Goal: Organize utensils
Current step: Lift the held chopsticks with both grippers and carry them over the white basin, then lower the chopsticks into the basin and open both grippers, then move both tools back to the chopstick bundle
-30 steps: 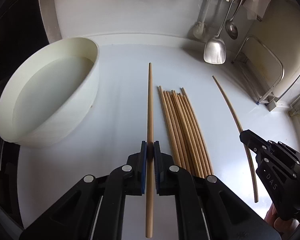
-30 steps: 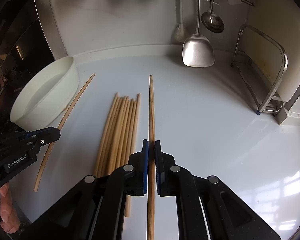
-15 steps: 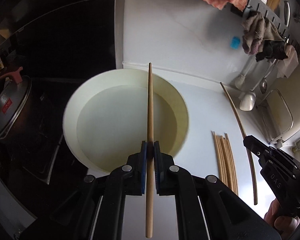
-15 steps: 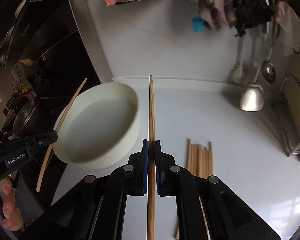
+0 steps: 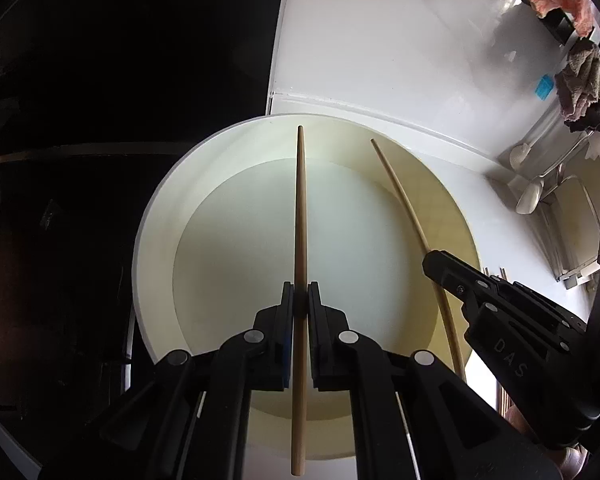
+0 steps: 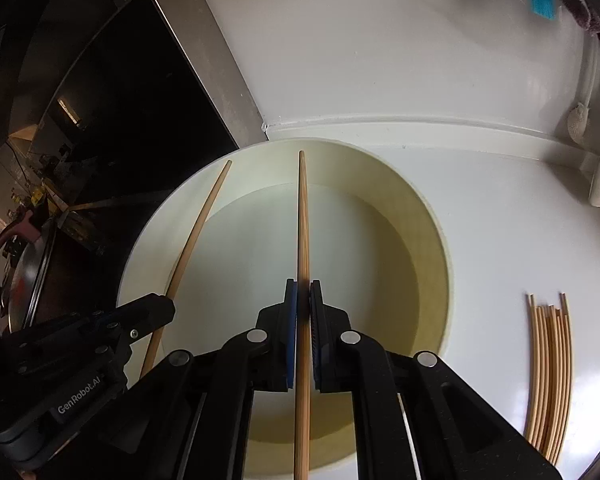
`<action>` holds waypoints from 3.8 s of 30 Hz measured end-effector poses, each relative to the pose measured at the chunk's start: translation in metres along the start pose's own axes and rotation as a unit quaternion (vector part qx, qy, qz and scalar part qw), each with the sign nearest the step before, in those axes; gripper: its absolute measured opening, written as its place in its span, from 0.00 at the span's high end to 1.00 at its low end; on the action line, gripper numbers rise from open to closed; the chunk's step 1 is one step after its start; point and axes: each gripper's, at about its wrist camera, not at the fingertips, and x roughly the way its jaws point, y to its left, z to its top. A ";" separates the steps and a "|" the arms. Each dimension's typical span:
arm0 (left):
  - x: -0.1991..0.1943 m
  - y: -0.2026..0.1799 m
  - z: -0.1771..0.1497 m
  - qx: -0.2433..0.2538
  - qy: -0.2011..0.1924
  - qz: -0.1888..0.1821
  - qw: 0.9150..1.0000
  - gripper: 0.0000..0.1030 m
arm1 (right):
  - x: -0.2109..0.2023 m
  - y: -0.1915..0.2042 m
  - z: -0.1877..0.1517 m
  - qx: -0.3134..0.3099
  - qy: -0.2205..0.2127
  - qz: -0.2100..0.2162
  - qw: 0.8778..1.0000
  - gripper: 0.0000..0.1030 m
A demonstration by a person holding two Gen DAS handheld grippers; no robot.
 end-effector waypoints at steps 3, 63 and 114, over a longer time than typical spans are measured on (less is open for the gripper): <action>0.012 0.008 0.006 0.006 0.012 -0.006 1.000 0.93 | 0.017 0.005 0.006 0.003 0.014 -0.010 1.000 0.94; -0.074 -0.100 -0.047 0.046 -0.061 0.047 0.996 0.15 | -0.145 -0.122 -0.065 0.049 -0.071 -0.076 0.993 0.47; 0.054 -0.235 -0.132 0.057 -0.042 0.056 0.996 0.08 | -0.080 -0.266 -0.143 0.028 -0.017 -0.098 0.995 0.42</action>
